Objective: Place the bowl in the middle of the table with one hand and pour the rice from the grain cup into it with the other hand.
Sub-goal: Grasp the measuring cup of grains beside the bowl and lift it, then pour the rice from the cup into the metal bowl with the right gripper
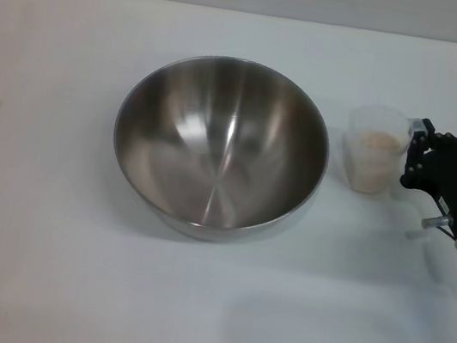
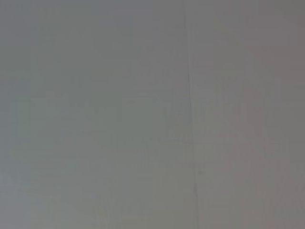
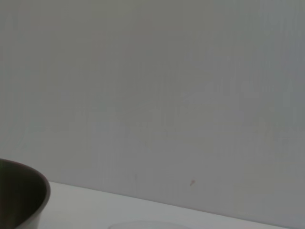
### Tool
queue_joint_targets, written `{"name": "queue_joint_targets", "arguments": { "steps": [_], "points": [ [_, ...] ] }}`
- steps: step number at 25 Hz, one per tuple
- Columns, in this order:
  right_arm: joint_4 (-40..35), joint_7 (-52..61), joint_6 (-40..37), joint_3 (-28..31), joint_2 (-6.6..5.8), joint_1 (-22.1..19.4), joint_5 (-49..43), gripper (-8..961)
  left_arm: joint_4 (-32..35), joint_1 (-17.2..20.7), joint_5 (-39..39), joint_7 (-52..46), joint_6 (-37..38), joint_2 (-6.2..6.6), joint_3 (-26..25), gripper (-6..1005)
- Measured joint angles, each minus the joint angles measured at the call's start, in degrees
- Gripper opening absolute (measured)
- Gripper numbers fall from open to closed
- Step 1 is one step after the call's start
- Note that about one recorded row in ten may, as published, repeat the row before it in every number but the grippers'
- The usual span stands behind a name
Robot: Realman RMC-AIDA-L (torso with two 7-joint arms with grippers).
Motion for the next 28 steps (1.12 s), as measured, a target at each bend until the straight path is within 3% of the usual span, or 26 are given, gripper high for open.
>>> {"name": "queue_joint_targets", "arguments": {
  "steps": [7,16,21,28],
  "points": [
    [0.3,-1.9,-3.1,0.1,-0.01,-1.1,0.1,18,0.0,0.0,0.0,0.0,0.0,-0.08,0.2,813],
    [0.5,-2.3,-15.1,2.3,-0.01,-2.7,0.2,17,0.0,0.3,-0.1,0.0,0.2,-0.12,1.2,812],
    [0.5,-3.5,-20.9,2.4,-0.14,-0.5,0.2,18,0.0,1.1,-0.3,0.0,0.2,-0.18,3.2,812],
    [5.3,-19.4,-22.7,1.6,-0.16,3.1,-0.8,19,1.7,1.6,-0.3,0.0,0.0,-0.28,7.5,813]
  ]
}}
